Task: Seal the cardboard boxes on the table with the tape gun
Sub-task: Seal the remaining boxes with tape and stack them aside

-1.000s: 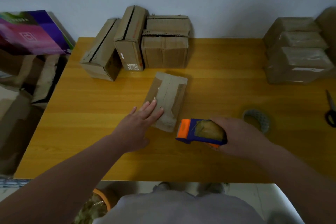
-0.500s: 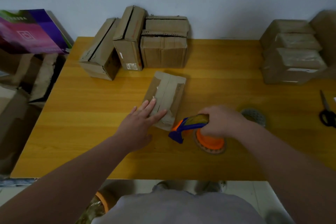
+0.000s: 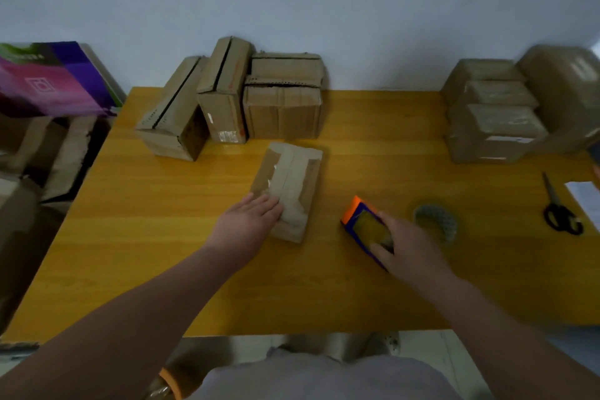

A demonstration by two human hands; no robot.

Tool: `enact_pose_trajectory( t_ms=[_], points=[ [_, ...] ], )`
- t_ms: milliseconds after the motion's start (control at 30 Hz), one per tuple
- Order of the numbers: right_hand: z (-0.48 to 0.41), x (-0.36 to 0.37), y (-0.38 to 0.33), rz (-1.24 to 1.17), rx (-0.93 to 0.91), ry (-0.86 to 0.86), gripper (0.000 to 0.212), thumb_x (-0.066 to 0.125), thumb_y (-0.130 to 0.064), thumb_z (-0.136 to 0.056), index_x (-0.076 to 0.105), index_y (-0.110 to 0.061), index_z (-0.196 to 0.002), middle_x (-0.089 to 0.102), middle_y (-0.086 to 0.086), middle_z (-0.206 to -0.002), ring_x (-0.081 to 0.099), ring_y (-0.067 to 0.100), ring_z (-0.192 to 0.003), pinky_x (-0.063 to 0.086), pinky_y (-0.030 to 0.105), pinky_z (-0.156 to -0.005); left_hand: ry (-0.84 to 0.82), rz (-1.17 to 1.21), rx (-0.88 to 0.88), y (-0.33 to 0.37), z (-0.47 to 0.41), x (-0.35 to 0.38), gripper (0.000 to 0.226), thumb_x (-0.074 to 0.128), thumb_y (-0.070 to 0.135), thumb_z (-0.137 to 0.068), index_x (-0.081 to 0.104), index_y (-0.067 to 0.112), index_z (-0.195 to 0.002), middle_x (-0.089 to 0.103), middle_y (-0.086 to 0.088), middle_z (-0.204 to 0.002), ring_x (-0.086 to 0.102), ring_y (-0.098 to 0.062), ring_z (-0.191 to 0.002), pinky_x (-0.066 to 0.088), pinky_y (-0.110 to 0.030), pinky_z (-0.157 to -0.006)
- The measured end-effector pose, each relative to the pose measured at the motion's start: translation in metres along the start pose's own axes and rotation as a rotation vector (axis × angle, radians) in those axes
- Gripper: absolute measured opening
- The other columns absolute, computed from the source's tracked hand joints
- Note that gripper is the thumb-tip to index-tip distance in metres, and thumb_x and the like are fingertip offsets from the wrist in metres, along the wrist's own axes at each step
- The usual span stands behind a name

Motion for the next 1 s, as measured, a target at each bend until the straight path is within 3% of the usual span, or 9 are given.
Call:
enact_pose_trajectory(
  t_ms=[100, 233, 333, 433, 567, 633, 733, 900, 1000],
  points=[
    [0.011, 0.013, -0.001, -0.020, -0.026, -0.046, 0.068, 0.061, -0.036, -0.092, 0.022, -0.033, -0.149, 0.044, -0.006, -0.143, 0.046, 0.016, -0.127, 0.044, 0.030, -0.095, 0.036, 0.096, -0.026, -0.006, -0.014, -0.029, 0.043, 0.087, 0.003, -0.058, 0.074, 0.010, -0.098, 0.072, -0.012, -0.098, 0.071, -0.033, -0.082, 0.058, -0.040, -0.059],
    [0.016, 0.024, -0.008, 0.106, -0.078, -0.098, 0.074, 0.064, -0.037, -0.089, 0.020, -0.036, -0.148, 0.050, -0.005, -0.132, 0.050, 0.017, -0.120, 0.045, 0.029, -0.087, 0.012, 0.152, -0.186, -0.020, -0.043, -0.072, 0.019, 0.053, 0.019, -0.093, 0.065, 0.020, -0.108, 0.065, -0.005, -0.100, 0.061, -0.029, -0.092, 0.050, -0.037, -0.070],
    [0.015, 0.022, -0.012, 0.153, -0.073, -0.100, 0.073, 0.062, -0.041, -0.090, 0.019, -0.036, -0.148, 0.048, -0.005, -0.135, 0.049, 0.017, -0.121, 0.046, 0.029, -0.089, -0.038, 0.172, -0.240, -0.027, -0.065, -0.101, 0.020, 0.048, 0.017, -0.093, 0.068, 0.016, -0.095, 0.064, -0.003, -0.088, 0.061, -0.026, -0.088, 0.047, -0.033, -0.069],
    [0.013, 0.010, -0.018, 0.091, -0.062, -0.051, 0.068, 0.059, -0.052, -0.089, 0.027, -0.033, -0.146, 0.045, -0.006, -0.136, 0.047, 0.016, -0.122, 0.045, 0.029, -0.093, -0.146, 0.260, -0.264, -0.035, -0.075, -0.115, 0.018, 0.054, 0.017, -0.094, 0.071, 0.014, -0.092, 0.068, -0.003, -0.092, 0.061, -0.020, -0.086, 0.051, -0.032, -0.074],
    [0.006, -0.006, -0.030, -0.207, -0.063, 0.126, 0.057, 0.059, -0.056, -0.086, 0.049, -0.028, -0.135, 0.052, -0.009, -0.105, 0.052, 0.008, -0.095, 0.041, 0.024, -0.076, -0.257, 0.415, -0.278, -0.041, -0.073, -0.117, 0.014, 0.061, 0.015, -0.091, 0.073, 0.009, -0.089, 0.069, -0.004, -0.084, 0.063, -0.018, -0.082, 0.053, -0.032, -0.077],
    [0.002, -0.010, -0.039, -0.382, -0.058, 0.181, 0.054, 0.059, -0.054, -0.087, 0.054, -0.025, -0.132, 0.055, -0.009, -0.104, 0.053, 0.007, -0.092, 0.041, 0.024, -0.075, -0.314, 0.495, -0.316, -0.041, -0.069, -0.110, 0.012, 0.061, 0.011, -0.089, 0.072, 0.008, -0.086, 0.071, -0.007, -0.081, 0.066, -0.019, -0.080, 0.056, -0.036, -0.079],
    [-0.003, -0.012, -0.058, -0.587, -0.051, 0.122, 0.056, 0.054, -0.054, -0.090, 0.048, -0.027, -0.138, 0.054, -0.008, -0.123, 0.052, 0.007, -0.106, 0.047, 0.029, -0.086, -0.383, 0.591, -0.356, -0.039, -0.065, -0.099, 0.013, 0.060, 0.006, -0.087, 0.070, 0.009, -0.079, 0.072, -0.010, -0.080, 0.069, -0.020, -0.079, 0.057, -0.038, -0.082],
    [-0.009, -0.012, -0.087, -0.718, -0.071, -0.028, 0.055, 0.057, -0.047, -0.091, 0.042, -0.028, -0.141, 0.049, -0.014, -0.123, 0.049, 0.005, -0.104, 0.043, 0.016, -0.073, -0.442, 0.637, -0.405, -0.031, -0.065, -0.099, 0.019, 0.062, 0.008, -0.085, 0.064, 0.014, -0.067, 0.070, -0.008, -0.077, 0.069, -0.019, -0.077, 0.057, -0.034, -0.077],
    [-0.013, -0.009, -0.094, -0.729, -0.083, -0.022, 0.047, 0.063, -0.045, -0.088, 0.053, -0.026, -0.130, 0.059, -0.007, -0.121, 0.057, 0.006, -0.100, 0.054, 0.030, -0.083, -0.464, 0.519, -0.415, -0.029, -0.068, -0.102, 0.013, 0.063, 0.011, -0.082, 0.069, 0.001, -0.076, 0.068, -0.011, -0.074, 0.064, -0.025, -0.072, 0.054, -0.034, -0.070]
  ],
)
Point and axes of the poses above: each hand's wrist, its own z-axis away from the middle knuckle, its own x-axis out of the palm, y = z × x, the point moved 3 cm from there along -z, towards the middle knuckle
